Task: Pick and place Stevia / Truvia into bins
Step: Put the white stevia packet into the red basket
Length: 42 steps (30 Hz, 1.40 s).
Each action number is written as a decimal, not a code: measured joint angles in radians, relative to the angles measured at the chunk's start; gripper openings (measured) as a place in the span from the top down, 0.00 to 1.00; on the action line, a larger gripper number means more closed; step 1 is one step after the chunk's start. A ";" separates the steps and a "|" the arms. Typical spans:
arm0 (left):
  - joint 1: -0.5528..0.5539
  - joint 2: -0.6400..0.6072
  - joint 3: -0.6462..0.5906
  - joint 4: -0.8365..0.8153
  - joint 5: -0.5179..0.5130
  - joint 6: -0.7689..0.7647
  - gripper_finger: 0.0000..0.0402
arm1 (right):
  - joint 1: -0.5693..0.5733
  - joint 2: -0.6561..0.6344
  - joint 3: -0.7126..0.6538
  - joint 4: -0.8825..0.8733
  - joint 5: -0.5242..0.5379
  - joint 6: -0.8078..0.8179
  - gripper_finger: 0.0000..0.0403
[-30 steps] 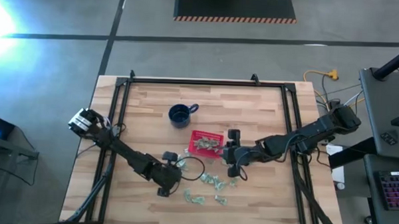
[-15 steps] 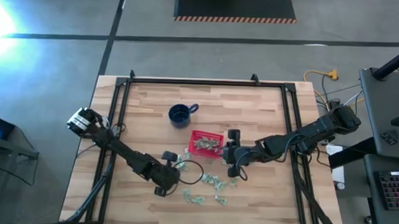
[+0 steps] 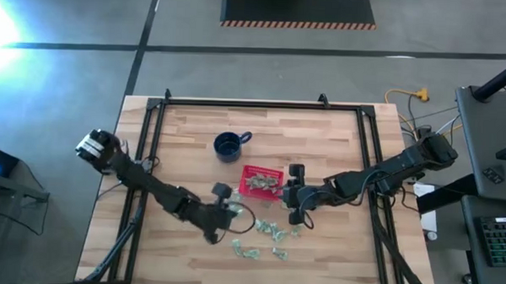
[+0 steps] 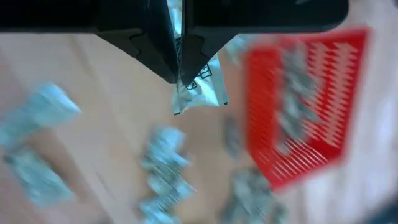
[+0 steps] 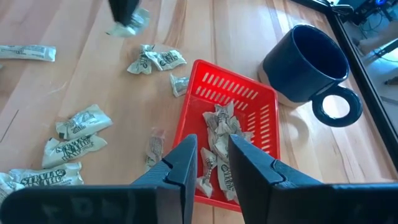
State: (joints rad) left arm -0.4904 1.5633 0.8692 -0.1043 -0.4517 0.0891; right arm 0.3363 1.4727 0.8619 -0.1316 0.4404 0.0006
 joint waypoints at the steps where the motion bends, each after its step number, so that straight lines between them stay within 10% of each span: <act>1: 0.019 -0.001 0.000 0.031 -0.001 0.042 1.00 | 0.000 0.000 0.000 0.000 0.000 0.000 0.80; 16: 0.370 0.001 -0.006 0.174 0.242 0.180 1.00 | 0.000 0.000 0.000 -0.036 0.000 0.009 0.80; 32: 0.373 0.001 -0.008 0.173 0.233 0.182 0.79 | 0.000 0.000 0.000 -0.063 -0.001 0.056 0.80; 42: 0.359 -0.006 -0.008 0.051 0.234 0.058 0.66 | 0.069 0.001 0.000 -0.421 -0.109 0.379 0.80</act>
State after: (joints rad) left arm -0.1319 1.5570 0.8616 -0.0538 -0.2176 0.1476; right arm 0.4052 1.4738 0.8616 -0.5529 0.3319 0.3798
